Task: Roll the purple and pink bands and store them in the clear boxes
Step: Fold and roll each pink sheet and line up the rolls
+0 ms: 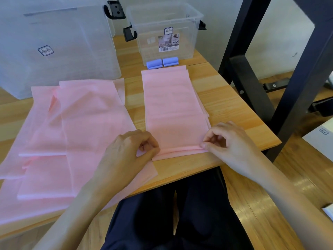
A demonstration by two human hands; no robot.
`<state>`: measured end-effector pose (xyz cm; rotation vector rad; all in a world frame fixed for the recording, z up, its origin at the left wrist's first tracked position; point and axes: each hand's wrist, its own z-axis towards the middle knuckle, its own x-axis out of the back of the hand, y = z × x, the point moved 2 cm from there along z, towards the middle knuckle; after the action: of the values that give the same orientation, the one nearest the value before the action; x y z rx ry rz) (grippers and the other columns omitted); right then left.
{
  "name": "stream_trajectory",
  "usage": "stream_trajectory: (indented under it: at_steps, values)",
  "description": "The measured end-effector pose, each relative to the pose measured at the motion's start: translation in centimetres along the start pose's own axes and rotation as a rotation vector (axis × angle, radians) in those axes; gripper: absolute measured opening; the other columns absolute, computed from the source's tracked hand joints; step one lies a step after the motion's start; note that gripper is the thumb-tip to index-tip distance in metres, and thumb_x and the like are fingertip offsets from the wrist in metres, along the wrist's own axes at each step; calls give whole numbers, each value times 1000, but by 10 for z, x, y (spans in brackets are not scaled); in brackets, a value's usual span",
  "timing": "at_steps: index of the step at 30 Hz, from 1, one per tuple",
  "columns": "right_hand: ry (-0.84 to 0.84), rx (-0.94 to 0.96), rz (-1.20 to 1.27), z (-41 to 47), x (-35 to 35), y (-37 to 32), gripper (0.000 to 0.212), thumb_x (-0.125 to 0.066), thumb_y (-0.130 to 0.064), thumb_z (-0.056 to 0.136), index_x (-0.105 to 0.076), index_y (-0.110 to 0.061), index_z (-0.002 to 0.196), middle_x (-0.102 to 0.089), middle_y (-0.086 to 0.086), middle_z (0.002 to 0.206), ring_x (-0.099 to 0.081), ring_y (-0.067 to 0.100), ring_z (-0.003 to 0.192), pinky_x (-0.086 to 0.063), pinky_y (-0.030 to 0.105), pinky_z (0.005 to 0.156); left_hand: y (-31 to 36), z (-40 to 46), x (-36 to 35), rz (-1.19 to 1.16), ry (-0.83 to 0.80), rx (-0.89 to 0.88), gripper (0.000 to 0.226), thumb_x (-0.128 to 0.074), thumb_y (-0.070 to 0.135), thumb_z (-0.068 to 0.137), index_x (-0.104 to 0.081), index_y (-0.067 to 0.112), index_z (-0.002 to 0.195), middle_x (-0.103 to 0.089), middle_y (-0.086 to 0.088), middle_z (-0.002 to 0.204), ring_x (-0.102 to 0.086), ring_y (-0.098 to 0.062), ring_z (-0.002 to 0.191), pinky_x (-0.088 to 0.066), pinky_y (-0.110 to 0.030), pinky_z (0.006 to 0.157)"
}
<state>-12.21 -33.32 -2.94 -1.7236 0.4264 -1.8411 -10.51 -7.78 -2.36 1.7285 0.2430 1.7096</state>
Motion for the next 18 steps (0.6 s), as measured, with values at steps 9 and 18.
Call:
stream_trajectory:
  at_steps: [9, 18]
  values:
    - [136, 41, 57, -8, -5, 6, 34, -58, -56, 78, -74, -27, 85, -56, -14, 84, -47, 7, 92, -34, 20, 85, -4, -9, -6, 102, 151, -105, 17, -53, 45, 89, -66, 36, 82, -59, 21, 87, -52, -4, 80, -34, -11, 72]
    - [221, 44, 49, 1, -11, 7, 21, -67, -42, 80, -74, -23, 84, -58, -12, 85, -47, 10, 90, -34, 26, 83, -6, 4, -9, 65, 189, -1, 7, -67, 29, 89, -67, 33, 85, -59, 18, 82, -51, -4, 82, -34, -12, 74]
